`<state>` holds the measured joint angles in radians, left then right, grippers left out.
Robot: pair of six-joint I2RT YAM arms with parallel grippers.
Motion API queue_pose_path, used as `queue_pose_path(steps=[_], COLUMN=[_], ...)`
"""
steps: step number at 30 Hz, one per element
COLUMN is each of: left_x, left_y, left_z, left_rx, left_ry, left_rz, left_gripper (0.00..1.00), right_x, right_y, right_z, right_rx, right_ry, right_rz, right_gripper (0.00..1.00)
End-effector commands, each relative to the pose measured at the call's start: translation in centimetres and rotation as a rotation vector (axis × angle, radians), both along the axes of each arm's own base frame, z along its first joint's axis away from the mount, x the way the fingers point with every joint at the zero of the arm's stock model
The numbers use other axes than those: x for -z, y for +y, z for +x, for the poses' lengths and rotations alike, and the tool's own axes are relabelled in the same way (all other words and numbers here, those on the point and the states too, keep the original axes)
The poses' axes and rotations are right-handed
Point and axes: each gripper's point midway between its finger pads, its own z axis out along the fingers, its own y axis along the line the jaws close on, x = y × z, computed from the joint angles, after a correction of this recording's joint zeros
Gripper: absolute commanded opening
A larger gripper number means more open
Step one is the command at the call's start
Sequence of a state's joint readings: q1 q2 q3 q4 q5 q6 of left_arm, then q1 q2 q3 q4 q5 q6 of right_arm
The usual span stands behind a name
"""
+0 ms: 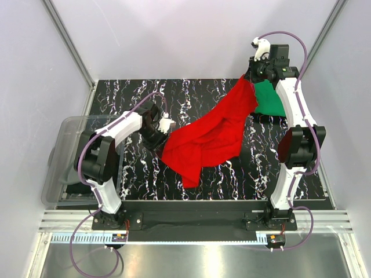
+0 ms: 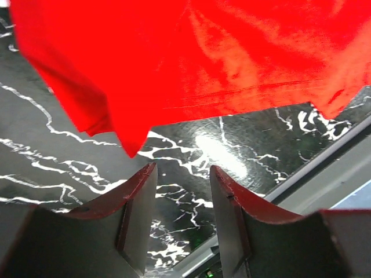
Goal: Fold and stack the t-shirts
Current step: Flatten the tshirt out
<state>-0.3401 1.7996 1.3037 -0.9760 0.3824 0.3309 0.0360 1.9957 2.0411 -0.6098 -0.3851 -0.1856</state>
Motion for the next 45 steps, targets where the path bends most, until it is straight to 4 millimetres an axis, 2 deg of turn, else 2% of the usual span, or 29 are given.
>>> queue_pose_path(steps=[1, 5, 8, 12, 18, 22, 25, 38, 41, 43, 44, 45], left_x=[-0.7, -0.3, -0.4, -0.2, 0.5, 1.7, 2.3, 2.4, 2.6, 2.5, 2.4, 2.3], left_y=[-1.0, -0.4, 0.3, 1.0, 0.9, 0.9, 0.9, 0.7, 0.6, 0.4, 0.4, 0.4], left_z=[0.3, 1.4, 2.0, 2.2, 2.7, 2.6, 2.6, 3.5, 3.5, 3.6, 3.6, 3.6], left_rx=[-0.022, -0.049, -0.076, -0.099, -0.112, -0.109, -0.114, -0.125, -0.123, -0.121, -0.122, -0.118], left_ry=[-0.001, -0.018, -0.023, -0.023, -0.012, 0.019, 0.036, 0.036, 0.04, 0.041, 0.04, 0.038], left_rz=[-0.07, -0.059, -0.061, -0.055, -0.059, -0.047, -0.046, -0.062, -0.063, -0.072, -0.076, -0.078], left_gripper=[0.46, 0.43, 0.34, 0.35, 0.39, 0.39, 0.38, 0.31, 0.23, 0.14, 0.05, 0.0], right_x=[-2.4, -2.7, -2.8, -2.5, -2.4, -2.2, -2.2, -1.8, -1.6, -1.6, -1.6, -1.6], right_y=[0.0, 0.0, -0.1, 0.0, -0.1, -0.2, -0.2, -0.3, -0.2, -0.3, -0.2, -0.3], right_z=[0.4, 0.3, 0.2, 0.1, 0.2, 0.2, 0.2, 0.2, 0.3, 0.2, 0.2, 0.2], right_rx=[-0.007, -0.01, -0.011, -0.014, -0.015, -0.014, -0.013, -0.014, -0.014, -0.014, -0.015, -0.013], right_ry=[-0.079, -0.086, -0.09, -0.083, -0.084, -0.082, -0.084, -0.076, -0.071, -0.071, -0.073, -0.073], right_rz=[0.011, 0.006, -0.005, -0.004, -0.009, -0.013, -0.02, -0.022, -0.022, -0.022, -0.024, -0.024], right_gripper=[0.0, 0.0, 0.0, 0.0, 0.0, 0.0, 0.0, 0.0, 0.0, 0.0, 0.0, 0.0])
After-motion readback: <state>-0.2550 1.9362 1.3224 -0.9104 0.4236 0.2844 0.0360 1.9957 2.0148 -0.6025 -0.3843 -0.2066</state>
